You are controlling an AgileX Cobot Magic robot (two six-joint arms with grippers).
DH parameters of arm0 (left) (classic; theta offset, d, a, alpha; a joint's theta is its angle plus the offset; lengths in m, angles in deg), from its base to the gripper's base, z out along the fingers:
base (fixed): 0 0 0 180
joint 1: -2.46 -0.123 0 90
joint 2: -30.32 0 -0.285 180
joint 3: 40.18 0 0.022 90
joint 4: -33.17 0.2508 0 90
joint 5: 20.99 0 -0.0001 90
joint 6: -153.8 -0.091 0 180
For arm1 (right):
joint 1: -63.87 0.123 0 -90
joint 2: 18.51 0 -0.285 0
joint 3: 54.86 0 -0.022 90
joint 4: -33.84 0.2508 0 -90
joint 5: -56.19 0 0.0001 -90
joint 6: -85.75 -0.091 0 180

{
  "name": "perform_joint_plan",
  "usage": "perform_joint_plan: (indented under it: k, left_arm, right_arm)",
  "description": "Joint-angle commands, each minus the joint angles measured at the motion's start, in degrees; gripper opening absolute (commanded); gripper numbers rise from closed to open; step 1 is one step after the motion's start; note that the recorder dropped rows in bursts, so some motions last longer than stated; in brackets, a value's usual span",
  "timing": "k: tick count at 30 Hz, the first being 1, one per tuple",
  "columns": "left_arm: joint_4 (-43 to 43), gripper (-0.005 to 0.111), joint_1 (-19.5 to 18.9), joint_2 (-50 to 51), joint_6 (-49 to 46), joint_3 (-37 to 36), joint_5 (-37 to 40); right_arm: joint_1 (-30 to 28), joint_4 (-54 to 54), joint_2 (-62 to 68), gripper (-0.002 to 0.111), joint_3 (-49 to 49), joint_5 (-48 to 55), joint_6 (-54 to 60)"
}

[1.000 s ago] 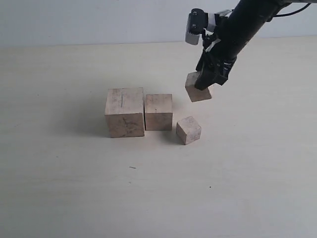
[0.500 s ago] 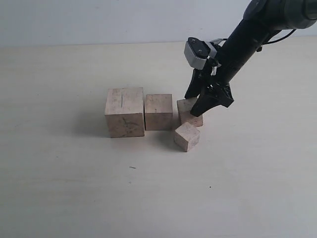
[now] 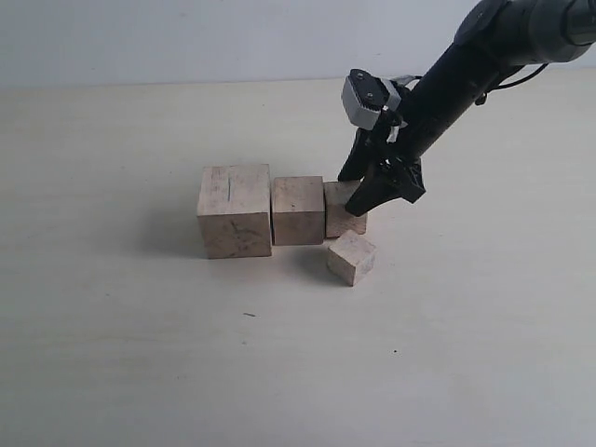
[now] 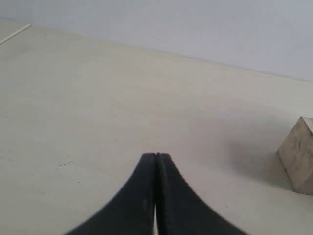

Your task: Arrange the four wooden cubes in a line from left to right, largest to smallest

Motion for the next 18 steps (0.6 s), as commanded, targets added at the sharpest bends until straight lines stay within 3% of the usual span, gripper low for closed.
perform_joint_plan:
  k: [1,18]
  left_arm:
    - [-0.2,0.0,0.3,-0.3,0.1,0.0,-0.4]
    - [-0.2,0.0,0.3,-0.3,0.1,0.0,-0.4]
  right_arm:
    - [0.2,-1.2,1.3,0.0,1.0,-1.4,1.1]
    - [2.1,0.4,1.3,0.0,1.0,0.3,-1.1]
